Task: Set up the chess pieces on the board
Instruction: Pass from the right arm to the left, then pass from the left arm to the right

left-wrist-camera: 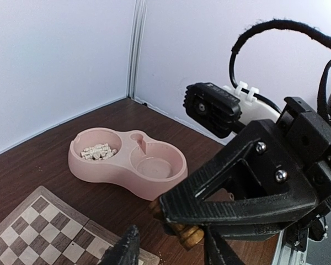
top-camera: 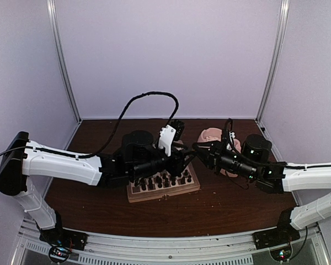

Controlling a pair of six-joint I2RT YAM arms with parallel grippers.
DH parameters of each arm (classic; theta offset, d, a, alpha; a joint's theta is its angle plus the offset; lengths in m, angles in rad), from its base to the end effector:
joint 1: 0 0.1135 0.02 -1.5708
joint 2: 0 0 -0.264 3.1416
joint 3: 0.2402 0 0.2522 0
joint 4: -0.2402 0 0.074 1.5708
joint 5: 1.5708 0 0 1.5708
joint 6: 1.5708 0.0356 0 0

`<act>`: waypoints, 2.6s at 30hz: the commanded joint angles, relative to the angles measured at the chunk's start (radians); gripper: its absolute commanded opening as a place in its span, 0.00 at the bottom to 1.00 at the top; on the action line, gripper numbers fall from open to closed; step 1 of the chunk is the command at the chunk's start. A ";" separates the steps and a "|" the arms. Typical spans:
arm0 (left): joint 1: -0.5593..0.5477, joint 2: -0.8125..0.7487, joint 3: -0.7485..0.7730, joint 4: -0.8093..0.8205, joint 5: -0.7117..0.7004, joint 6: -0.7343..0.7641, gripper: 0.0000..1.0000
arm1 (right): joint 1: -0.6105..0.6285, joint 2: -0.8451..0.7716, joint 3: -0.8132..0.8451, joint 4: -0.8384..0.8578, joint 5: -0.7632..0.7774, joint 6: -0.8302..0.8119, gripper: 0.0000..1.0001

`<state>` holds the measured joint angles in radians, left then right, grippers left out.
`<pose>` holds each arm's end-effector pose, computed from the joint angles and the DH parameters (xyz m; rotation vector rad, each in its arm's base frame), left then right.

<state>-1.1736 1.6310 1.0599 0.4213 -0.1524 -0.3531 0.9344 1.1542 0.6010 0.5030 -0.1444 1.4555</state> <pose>0.1529 -0.3505 0.2788 0.6163 1.7168 -0.9823 0.1517 0.2139 0.2718 0.3854 1.9840 1.8373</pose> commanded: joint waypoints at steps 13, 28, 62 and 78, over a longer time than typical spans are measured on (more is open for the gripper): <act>0.009 -0.016 0.038 -0.018 0.033 0.058 0.12 | 0.016 -0.011 -0.010 -0.020 -0.011 -0.023 0.07; 0.011 -0.017 0.017 -0.017 0.074 0.073 0.10 | 0.014 -0.102 -0.025 -0.116 0.081 -0.131 0.40; 0.009 0.015 0.028 -0.017 0.209 0.033 0.17 | -0.014 -0.116 0.018 -0.176 0.023 -0.178 0.08; 0.010 0.038 0.063 -0.011 0.173 0.006 0.51 | -0.016 -0.125 0.014 -0.179 0.031 -0.169 0.07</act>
<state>-1.1683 1.6508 1.0779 0.3859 0.0376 -0.3405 0.9230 1.0397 0.5976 0.3092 -0.1116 1.2854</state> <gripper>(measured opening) 0.538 0.159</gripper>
